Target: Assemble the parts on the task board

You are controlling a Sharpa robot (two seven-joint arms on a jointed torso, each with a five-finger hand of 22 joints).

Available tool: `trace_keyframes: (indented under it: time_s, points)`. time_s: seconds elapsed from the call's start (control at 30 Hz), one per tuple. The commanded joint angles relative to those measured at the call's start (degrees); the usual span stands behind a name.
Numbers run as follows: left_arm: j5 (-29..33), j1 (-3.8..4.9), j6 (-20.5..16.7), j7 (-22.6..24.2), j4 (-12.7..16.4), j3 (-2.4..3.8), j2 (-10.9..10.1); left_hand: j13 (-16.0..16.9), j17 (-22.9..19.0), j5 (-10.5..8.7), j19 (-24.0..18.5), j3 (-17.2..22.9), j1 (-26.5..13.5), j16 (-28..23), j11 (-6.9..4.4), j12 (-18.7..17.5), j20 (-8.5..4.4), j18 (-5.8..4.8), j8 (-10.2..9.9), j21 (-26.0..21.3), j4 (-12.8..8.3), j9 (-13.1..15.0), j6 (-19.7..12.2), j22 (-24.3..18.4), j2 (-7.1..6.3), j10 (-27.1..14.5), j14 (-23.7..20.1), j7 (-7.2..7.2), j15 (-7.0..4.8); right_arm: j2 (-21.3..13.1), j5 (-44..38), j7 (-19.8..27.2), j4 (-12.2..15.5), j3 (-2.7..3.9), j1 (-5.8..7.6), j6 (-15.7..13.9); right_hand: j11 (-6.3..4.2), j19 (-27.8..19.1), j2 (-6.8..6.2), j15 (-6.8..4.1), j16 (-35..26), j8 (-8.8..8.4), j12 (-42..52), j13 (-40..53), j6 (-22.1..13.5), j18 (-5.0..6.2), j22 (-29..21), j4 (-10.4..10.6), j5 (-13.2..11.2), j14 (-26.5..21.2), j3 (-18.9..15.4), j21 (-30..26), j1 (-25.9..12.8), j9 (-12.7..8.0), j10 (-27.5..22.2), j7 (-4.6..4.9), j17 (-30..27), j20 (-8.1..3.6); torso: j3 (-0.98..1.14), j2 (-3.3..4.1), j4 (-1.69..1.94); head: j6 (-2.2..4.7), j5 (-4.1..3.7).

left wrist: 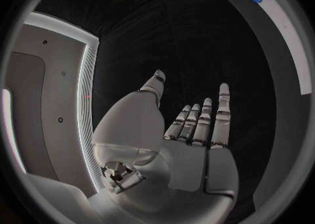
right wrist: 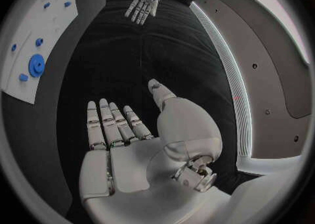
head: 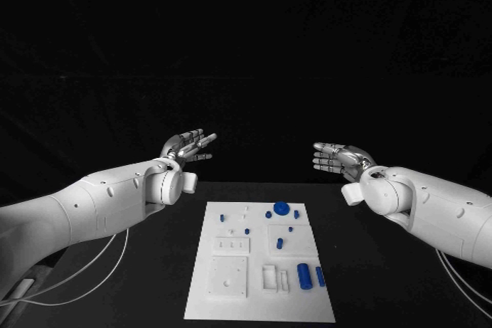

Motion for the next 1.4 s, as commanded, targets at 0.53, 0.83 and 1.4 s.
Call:
trace_keyframes:
  time_s: [0.53, 0.83, 1.4]
  points:
    - [-0.1, 0.15, 0.7, 0.7, 0.1, 0.05, 0.1, 0.1, 0.1, 0.18, 0.4, 0.1, 0.1, 0.2, -0.08, 0.4, 0.09, 0.53, 0.2, 0.0, -0.1, 0.1, 0.2, 0.1, -0.18, -0.3, -0.4, -0.13, 0.09, 0.0, 0.0, 0.7, 0.0, 0.05, -0.03, 0.8, 0.01, 0.2, -0.06, 0.07, 0.3, 0.21, 0.3, 0.1, 0.4, -0.08, 0.1, -0.1, 0.3, 0.3, -0.1, 0.2, 0.6, 0.1, 0.3, 3.35, 0.1, 0.0, 0.0, 0.0, 0.0, -0.02, 0.03]
    - [-0.1, 0.15, 0.8, 0.7, 0.1, 0.05, 0.0, 0.1, 0.1, 0.18, 0.4, 0.1, 0.1, 0.2, -0.08, 0.4, 0.09, 0.53, 0.2, 0.0, -0.1, 0.1, 0.2, 0.1, -0.18, -0.3, -0.4, -0.13, 0.09, 0.1, 0.0, 0.8, -0.1, 0.05, -0.03, 0.8, 0.01, 0.2, -0.06, 0.07, 0.3, 0.21, 0.3, 0.1, 0.4, -0.08, 0.1, -0.1, 0.3, 0.3, -0.1, 0.2, 0.6, 0.1, 0.3, 3.35, 0.1, 0.0, -0.01, -0.03, -0.03, -0.05, 0.09]
    - [-0.1, 0.16, 0.9, 0.6, 0.1, 0.05, 0.0, 0.1, 0.1, 0.18, 0.4, 0.1, 0.1, 0.2, -0.08, 0.4, 0.09, 0.53, 0.2, 0.0, -0.1, 0.1, 0.2, 0.1, -0.18, -0.3, -0.4, -0.13, 0.09, 0.0, 0.0, 0.8, -0.1, 0.05, -0.09, 0.9, 0.01, 0.2, -0.06, 0.07, 0.3, 0.21, 0.3, 0.1, 0.4, -0.08, 0.1, -0.1, 0.3, 0.3, -0.1, 0.2, 0.6, 0.1, 0.3, 3.35, 0.1, 0.0, -0.01, 0.0, -0.01, 0.08, 0.07]
